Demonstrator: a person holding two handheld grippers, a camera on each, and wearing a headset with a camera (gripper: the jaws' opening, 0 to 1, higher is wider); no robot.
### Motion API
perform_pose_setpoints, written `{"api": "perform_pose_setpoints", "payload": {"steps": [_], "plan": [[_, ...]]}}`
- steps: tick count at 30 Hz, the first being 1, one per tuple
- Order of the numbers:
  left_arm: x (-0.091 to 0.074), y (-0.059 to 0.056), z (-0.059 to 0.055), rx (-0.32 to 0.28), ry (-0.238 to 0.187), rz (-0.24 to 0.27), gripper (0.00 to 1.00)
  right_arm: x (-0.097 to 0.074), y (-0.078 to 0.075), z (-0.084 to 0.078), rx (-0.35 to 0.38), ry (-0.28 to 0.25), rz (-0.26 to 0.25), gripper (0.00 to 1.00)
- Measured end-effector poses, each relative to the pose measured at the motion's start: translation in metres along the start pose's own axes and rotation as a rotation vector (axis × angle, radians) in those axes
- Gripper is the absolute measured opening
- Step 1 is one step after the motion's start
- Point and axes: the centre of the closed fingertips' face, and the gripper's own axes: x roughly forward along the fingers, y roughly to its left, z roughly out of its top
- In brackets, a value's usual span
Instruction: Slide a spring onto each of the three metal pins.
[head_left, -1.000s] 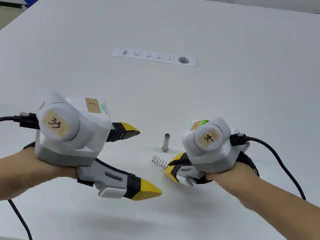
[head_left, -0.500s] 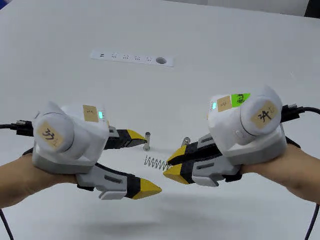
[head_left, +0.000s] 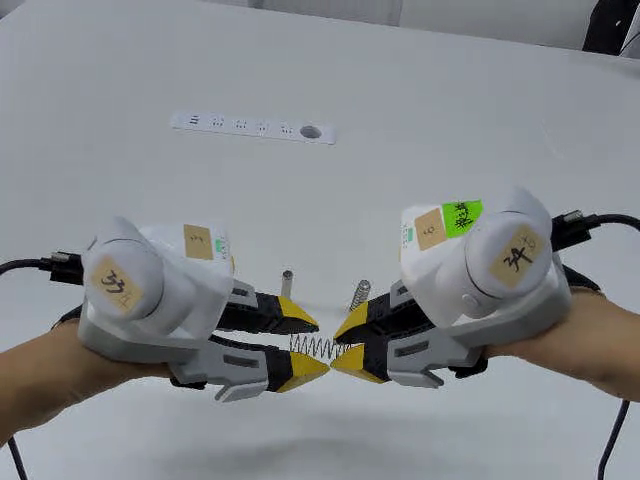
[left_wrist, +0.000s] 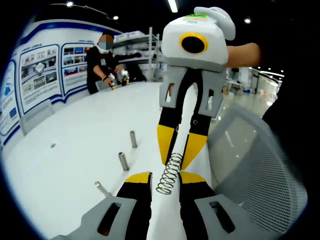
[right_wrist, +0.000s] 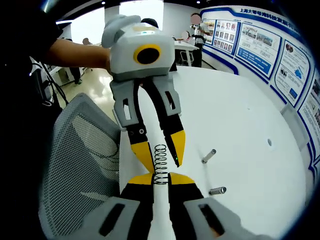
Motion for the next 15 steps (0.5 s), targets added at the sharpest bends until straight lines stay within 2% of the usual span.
{"api": "perform_pose_setpoints", "payload": {"steps": [3,9,10,11,15], "plan": [[0.001,-0.004,-0.002,0.021,0.011,-0.020,0.15,-0.001,-0.001,-0.002,-0.025,0.025,-0.001,0.11],[-0.003,-0.008,-0.001,0.014,0.015,-0.045,0.12,-0.003,0.001,0.002,-0.032,0.036,0.007,0.11],[-0.004,-0.009,0.001,0.047,0.005,-0.043,0.11,-0.004,0.000,0.003,-0.037,0.035,0.002,0.11],[-0.005,-0.008,0.003,0.072,-0.007,-0.041,0.10,-0.004,0.000,0.003,-0.040,0.035,-0.001,0.11],[-0.010,-0.011,0.005,0.079,-0.018,-0.054,0.10,-0.007,0.001,0.007,-0.048,-0.006,0.028,0.12]]}}
